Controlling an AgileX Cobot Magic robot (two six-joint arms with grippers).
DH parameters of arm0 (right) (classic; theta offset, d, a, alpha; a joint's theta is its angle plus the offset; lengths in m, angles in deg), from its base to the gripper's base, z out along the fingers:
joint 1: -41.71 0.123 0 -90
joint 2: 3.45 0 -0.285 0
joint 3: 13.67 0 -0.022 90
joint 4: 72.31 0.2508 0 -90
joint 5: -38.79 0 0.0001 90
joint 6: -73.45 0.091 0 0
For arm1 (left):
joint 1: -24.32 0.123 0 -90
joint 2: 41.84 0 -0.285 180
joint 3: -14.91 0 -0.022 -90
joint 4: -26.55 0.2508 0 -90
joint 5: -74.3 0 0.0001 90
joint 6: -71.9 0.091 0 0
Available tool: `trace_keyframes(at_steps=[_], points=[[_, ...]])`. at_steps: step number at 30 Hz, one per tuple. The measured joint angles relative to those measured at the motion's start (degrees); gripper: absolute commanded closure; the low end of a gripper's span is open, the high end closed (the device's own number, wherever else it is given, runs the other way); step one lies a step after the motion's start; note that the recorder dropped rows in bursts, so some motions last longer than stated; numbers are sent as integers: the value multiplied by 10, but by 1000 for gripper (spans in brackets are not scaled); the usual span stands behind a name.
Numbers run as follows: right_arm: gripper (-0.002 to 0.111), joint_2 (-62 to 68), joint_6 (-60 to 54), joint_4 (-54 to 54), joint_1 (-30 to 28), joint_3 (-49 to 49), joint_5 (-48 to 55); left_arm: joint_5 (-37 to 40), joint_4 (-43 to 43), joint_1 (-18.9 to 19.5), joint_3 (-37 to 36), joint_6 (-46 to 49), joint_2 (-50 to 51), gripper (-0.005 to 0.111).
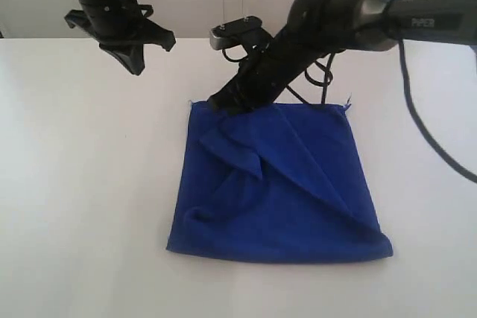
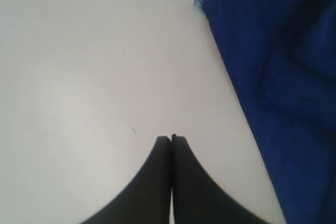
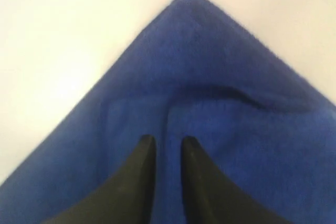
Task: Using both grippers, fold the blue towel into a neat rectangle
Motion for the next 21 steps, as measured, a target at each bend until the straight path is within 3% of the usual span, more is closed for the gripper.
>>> trace_keyframes(at_steps=[4, 21], points=[[76, 32, 18, -14, 13, -37, 2, 0, 6, 4, 0, -7, -19, 107], [80, 89, 95, -56, 26, -54, -53, -10, 5, 5, 0, -9, -26, 107]])
